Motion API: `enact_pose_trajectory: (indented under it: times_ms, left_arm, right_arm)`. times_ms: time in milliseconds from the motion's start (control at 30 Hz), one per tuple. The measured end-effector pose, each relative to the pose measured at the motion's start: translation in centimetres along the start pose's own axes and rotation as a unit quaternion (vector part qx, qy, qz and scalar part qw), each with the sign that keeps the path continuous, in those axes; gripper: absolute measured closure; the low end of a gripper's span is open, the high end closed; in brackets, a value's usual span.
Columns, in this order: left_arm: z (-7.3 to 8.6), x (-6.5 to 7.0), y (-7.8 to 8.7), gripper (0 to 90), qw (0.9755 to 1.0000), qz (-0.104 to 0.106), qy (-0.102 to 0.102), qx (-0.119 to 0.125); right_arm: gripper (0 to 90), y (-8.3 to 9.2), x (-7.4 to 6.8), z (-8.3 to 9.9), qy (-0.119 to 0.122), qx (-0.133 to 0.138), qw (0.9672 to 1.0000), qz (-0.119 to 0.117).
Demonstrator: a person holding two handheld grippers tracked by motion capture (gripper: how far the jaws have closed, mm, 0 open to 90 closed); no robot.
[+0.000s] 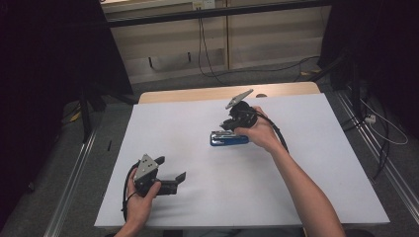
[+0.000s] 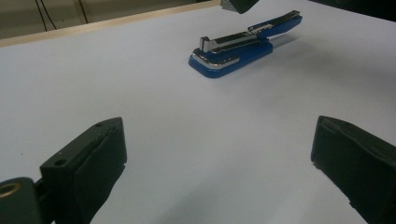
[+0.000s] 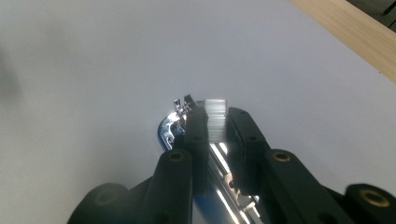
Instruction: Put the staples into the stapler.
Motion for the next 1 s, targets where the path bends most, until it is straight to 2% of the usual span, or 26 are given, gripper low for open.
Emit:
enact_pose_trajectory:
  times_ms: [167,433,600,700,1000]
  left_arm:
    - [0.0,0.0,0.0,3.8,1.0,0.001,0.0,-0.001]
    - [0.0,0.1,0.0,3.7,1.0,0.003,-0.002,-0.002]
    - [0.0,0.1,0.0,4.0,1.0,0.003,-0.003,-0.001]
    - [0.1,0.0,0.0,4.0,1.0,0.001,-0.002,-0.003]
    - [0.1,0.1,-0.1,4.1,1.0,0.001,-0.005,-0.003]
  right_arm:
    - [79.3,-0.5,0.0,-0.4,-0.008,0.008,0.9999,-0.009]
    - [79.3,-0.8,-0.5,-1.0,0.006,0.02,0.9994,-0.027]
    - [79.3,-0.9,-0.3,-1.0,-0.004,0.025,0.999,-0.036]
    - [79.3,-0.9,-0.4,-1.0,-0.002,0.026,0.9987,-0.043]
    - [79.3,-1.0,-0.5,-1.1,0.025,0.028,0.9976,-0.058]
Point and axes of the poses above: each handheld gripper's, and its own axes: y roughly backward along the jaws, z roughly out of its underside, x roughly to its right, the point moved 10 cm from there along -y, roughly forward along the jaws, and after that the axes turned 5 degrees about x, right-handed, at the moved point
